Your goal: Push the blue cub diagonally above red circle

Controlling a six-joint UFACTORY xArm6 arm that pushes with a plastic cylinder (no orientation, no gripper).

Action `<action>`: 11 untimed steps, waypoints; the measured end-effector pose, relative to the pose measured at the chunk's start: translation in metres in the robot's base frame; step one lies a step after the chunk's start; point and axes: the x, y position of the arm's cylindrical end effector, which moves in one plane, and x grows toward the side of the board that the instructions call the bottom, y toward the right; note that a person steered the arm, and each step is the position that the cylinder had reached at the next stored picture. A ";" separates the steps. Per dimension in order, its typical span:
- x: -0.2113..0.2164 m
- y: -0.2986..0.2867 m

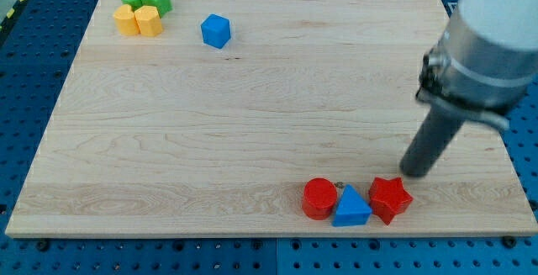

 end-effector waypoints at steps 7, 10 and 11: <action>-0.224 -0.269; -0.090 -0.239; -0.124 -0.265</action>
